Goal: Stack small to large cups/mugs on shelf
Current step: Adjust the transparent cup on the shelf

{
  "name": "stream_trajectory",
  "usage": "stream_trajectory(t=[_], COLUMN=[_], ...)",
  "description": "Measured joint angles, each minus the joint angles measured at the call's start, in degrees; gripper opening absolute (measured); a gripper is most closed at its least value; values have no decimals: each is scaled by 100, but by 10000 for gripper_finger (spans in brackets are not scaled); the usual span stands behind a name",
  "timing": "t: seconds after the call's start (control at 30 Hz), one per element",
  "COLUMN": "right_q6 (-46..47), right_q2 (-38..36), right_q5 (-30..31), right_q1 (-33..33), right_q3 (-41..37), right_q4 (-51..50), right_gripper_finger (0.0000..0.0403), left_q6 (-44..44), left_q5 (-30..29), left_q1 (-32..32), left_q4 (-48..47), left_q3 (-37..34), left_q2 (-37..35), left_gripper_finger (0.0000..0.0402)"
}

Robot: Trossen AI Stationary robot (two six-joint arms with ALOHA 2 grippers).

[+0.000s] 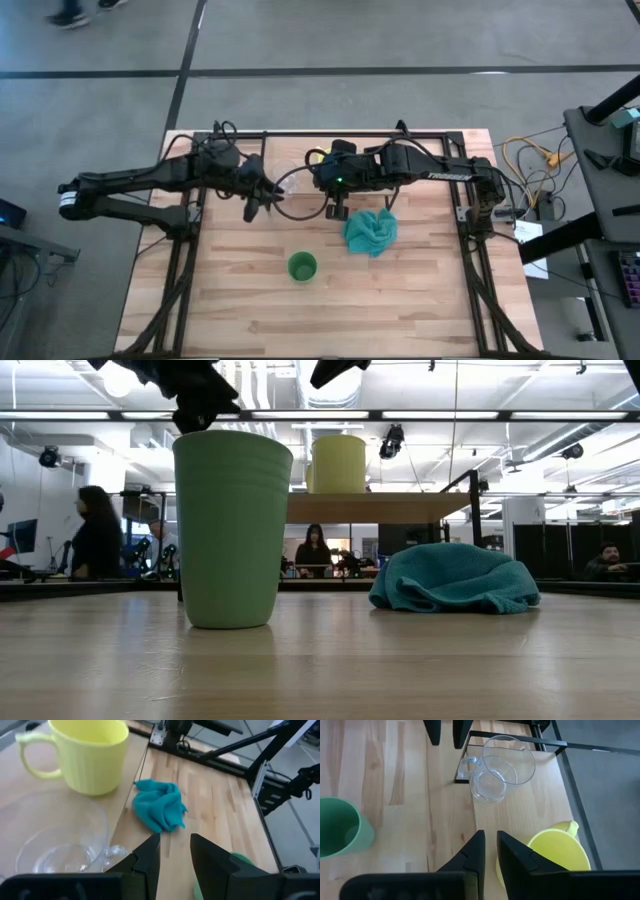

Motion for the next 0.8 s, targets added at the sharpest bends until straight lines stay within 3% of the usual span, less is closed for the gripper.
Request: stream_trajectory(t=[0.5, 0.8], right_q6=[1, 13], right_q2=[0, 0], right_q5=[0, 0], right_q1=[0, 0], right_q3=[0, -2], right_q4=[4, 4], right_gripper_finger=[43, 43], left_q6=[43, 152], left_q5=[-16, -24], left_q1=[0, 0], left_q4=[24, 311], left_q3=[-205, -207], left_q2=[-2, 341], left_gripper_finger=[93, 93])
